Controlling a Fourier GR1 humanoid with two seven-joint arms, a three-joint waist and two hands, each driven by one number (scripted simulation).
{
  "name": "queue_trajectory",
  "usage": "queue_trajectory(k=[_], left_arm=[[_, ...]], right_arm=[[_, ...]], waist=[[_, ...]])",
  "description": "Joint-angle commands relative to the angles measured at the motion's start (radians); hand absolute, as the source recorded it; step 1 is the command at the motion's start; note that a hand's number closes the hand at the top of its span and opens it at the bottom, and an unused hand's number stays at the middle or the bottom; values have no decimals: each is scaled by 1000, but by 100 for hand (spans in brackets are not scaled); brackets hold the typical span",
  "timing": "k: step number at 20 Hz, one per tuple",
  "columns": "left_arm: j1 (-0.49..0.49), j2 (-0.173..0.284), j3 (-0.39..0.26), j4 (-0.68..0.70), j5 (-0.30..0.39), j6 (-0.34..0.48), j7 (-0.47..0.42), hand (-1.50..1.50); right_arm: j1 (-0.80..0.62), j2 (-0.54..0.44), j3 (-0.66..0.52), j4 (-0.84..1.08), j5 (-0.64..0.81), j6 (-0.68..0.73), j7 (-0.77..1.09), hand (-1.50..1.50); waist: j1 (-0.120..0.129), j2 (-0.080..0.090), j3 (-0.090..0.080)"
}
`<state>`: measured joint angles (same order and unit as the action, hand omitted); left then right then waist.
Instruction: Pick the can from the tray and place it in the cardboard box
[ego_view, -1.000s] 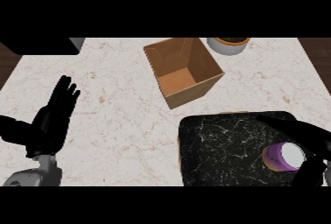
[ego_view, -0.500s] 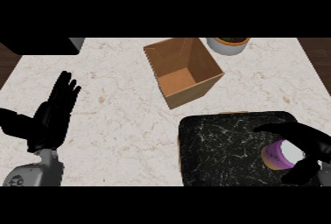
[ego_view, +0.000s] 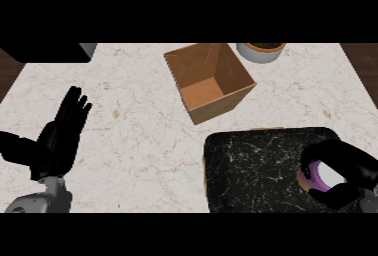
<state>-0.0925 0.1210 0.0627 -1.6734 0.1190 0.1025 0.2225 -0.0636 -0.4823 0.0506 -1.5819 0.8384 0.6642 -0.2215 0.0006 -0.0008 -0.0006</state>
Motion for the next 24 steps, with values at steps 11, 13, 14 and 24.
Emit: queue_trajectory(k=[11, 13, 14, 24], left_arm=[[-72, -14, -55, 27, -3, -36, 5, 0], [-86, -28, -73, 33, -17, -27, 6, 0], [-84, -27, -78, 34, -15, -34, 8, 0], [-130, -32, -77, 71, -6, -38, 26, 0]], right_arm=[[-300, 479, 521, -45, 281, -315, 605, 150], [-363, 480, 589, -30, 282, -346, 684, 150], [-385, 481, 626, -14, 260, -374, 719, 150], [-648, 482, 718, -4, 169, -662, 1117, 150]], waist=[[142, 10, -3], [151, 9, -3], [159, 11, -2], [159, 7, -3]])
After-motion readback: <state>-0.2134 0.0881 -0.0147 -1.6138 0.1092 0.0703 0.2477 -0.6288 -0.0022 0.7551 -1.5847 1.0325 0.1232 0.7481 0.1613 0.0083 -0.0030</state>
